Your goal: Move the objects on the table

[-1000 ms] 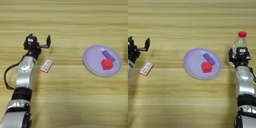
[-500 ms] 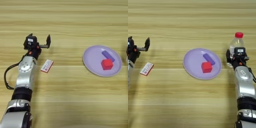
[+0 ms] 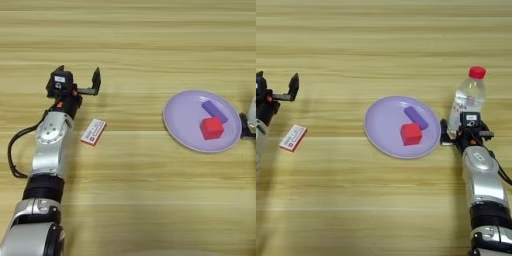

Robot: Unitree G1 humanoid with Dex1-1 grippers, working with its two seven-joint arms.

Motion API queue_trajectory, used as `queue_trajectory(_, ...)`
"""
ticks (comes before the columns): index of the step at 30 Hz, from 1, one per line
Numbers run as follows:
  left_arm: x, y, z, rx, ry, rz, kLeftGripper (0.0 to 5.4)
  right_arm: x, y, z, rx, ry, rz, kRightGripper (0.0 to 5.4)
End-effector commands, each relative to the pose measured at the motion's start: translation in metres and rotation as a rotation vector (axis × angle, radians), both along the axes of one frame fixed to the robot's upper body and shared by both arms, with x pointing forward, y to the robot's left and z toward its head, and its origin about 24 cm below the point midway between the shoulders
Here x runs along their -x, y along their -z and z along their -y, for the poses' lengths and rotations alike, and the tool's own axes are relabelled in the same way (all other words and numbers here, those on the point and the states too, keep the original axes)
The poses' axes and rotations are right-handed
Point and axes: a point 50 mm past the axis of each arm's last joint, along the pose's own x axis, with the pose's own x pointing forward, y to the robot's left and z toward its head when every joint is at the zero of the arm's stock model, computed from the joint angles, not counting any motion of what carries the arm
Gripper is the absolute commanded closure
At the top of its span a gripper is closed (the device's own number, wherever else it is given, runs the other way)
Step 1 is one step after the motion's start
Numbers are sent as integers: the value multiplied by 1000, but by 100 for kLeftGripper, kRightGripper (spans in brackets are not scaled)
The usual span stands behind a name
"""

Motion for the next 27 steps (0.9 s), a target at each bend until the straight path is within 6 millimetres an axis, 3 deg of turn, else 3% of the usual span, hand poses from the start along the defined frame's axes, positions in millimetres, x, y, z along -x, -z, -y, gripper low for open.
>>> queue_trajectory(1, -2, -5, 0, -9, 3, 21, 0, 2, 8, -1, -9, 0, -47, 2)
queue_trajectory(19, -1, -5, 0, -12, 6, 19, 0, 0, 0, 1, 1, 9, -2, 2)
queue_trajectory(27, -1, -4, 0, -13, 6, 19, 0, -2, -12, 2, 27, 10, 54, 2)
